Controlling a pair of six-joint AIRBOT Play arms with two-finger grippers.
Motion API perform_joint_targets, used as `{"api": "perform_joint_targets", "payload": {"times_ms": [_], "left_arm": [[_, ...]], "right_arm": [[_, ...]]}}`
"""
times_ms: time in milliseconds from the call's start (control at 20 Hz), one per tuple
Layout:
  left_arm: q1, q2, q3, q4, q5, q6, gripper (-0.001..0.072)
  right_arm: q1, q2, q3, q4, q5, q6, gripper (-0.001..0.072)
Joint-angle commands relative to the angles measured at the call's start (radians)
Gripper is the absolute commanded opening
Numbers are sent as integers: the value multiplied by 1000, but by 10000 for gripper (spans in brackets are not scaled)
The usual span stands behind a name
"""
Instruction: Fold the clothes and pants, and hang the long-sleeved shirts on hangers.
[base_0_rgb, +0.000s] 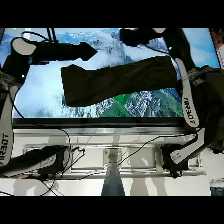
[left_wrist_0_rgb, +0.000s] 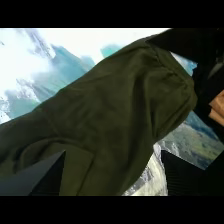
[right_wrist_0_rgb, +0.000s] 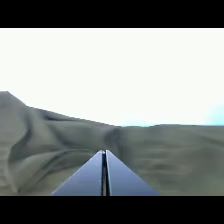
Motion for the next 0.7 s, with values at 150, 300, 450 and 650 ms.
{"api": "perform_joint_targets", "payload": {"times_ms": [150,300,450,650], "left_arm": [[171,43,-1,241,-124,-103,694],[344,46,-36,391,-239,-154,694],[488,47,-196,371,-227,-155,693],[527,6,-445,214,-76,-112,693]], "right_arm": [[-108,15,0,-5,104,-5,36],[-105,14,0,-1,105,-52,36],[-105,14,0,-2,100,-53,36],[-105,14,0,0,48,-53,36]]}}
